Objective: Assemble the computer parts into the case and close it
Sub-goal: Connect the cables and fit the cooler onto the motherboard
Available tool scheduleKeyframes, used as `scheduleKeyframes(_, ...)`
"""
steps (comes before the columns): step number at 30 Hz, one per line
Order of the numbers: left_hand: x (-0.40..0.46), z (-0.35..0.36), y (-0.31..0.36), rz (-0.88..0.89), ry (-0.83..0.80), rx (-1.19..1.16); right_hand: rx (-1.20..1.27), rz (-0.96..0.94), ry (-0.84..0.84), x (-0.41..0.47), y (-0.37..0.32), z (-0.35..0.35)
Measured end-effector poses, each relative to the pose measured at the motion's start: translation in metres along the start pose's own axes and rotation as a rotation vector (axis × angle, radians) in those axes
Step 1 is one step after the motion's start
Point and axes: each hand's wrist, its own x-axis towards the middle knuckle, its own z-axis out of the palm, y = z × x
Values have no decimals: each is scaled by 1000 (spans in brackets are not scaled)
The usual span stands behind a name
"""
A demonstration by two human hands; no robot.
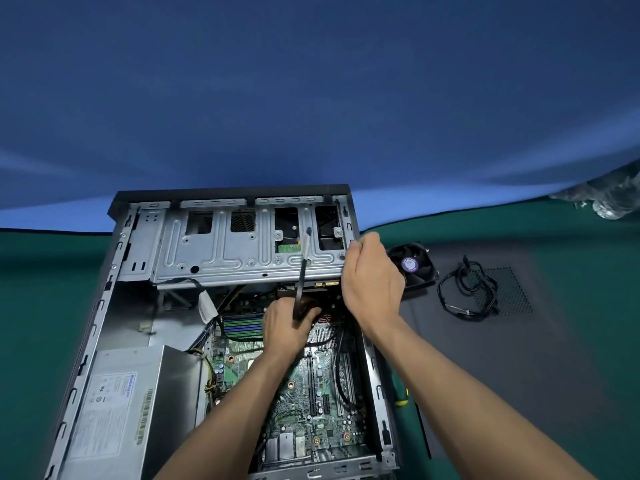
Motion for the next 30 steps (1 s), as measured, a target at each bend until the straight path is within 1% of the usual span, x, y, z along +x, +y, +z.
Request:
scheduleKeyframes(3,2,0,1,19,-33,79,-11,24,-2,1,0,-1)
scheduleKeyframes(8,2,0,2,28,-40,87,-44,18,-15,2,-2,-1)
scheduleKeyframes(14,-3,5,7,117,-76,182,-71,4,-15,2,-2,0)
scheduleKeyframes(18,-1,3,5,95,-68,185,-50,25,-23,2,-2,1)
scheduleKeyframes(23,-4,2,3,148,-87,143,-57,26,-36,4,0,1)
scheduleKeyframes(27,-2,2,4,108,-66,125,-49,19,-31,4,0,2)
scheduleKeyframes(30,-1,4,5,112,-68,131,-42,15,-26,3,1,2)
